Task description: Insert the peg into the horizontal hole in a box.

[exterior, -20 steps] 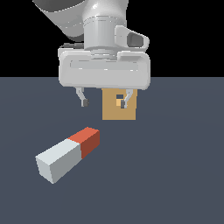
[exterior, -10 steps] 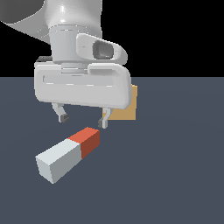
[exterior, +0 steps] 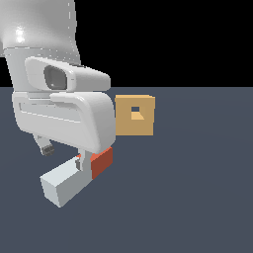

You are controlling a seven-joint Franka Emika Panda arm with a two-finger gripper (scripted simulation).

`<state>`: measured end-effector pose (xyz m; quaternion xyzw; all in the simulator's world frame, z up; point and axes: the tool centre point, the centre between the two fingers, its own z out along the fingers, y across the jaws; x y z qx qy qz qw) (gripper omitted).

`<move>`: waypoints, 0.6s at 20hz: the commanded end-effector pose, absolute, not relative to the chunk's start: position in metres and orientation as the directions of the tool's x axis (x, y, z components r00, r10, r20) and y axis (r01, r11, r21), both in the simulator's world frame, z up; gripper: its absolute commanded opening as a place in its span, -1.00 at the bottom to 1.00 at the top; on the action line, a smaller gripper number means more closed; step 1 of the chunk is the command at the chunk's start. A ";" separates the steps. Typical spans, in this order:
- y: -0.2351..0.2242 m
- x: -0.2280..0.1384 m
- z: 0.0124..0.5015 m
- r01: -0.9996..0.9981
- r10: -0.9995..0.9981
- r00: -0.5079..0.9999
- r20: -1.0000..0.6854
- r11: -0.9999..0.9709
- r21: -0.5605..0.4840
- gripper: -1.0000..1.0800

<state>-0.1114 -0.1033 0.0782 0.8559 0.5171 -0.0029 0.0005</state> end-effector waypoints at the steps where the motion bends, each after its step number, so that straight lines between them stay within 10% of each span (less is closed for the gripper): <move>1: -0.106 -0.118 0.075 0.872 0.872 0.490 -0.002 -0.490 0.000 0.92; 12: -0.106 -0.120 0.072 0.867 0.867 0.498 0.000 -0.498 0.000 0.92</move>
